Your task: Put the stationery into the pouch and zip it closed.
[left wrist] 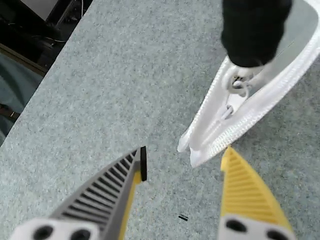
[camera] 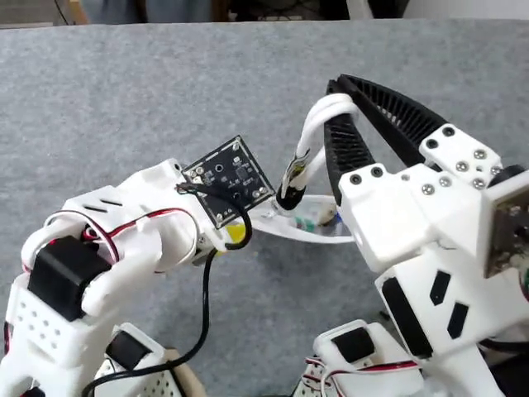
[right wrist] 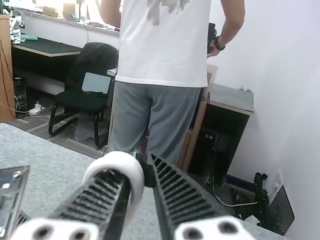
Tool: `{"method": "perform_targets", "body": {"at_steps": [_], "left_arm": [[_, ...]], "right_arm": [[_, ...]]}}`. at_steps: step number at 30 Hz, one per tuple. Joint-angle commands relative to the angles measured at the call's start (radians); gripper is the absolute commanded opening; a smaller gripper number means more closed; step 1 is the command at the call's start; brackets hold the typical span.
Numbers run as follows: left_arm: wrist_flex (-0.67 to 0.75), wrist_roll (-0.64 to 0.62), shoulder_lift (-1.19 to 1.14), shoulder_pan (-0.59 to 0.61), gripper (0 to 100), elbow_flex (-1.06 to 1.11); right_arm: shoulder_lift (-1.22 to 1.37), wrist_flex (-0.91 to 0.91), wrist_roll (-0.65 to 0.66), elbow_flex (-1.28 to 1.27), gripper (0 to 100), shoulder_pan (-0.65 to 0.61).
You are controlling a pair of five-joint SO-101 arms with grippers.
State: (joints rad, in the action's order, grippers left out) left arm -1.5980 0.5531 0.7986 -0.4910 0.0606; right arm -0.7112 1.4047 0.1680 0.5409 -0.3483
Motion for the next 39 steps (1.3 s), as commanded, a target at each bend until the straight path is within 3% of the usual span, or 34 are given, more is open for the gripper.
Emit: {"method": "perform_targets", "body": {"at_steps": [1, 24, 39], "left_arm": [[0.049, 0.009, -0.003, 0.005, 26, 0.025], [0.212, 0.074, -0.006, -0.091, 25, 0.189], [0.216, 0.069, -0.006, -0.153, 25, 0.186]], "right_arm": [[-0.001, 0.0, -0.009, 0.019, 1.2, -0.011], [0.004, 0.002, -0.009, 0.018, 1.2, -0.012], [-0.001, 0.002, -0.009, -0.033, 1.2, -0.012]]}}
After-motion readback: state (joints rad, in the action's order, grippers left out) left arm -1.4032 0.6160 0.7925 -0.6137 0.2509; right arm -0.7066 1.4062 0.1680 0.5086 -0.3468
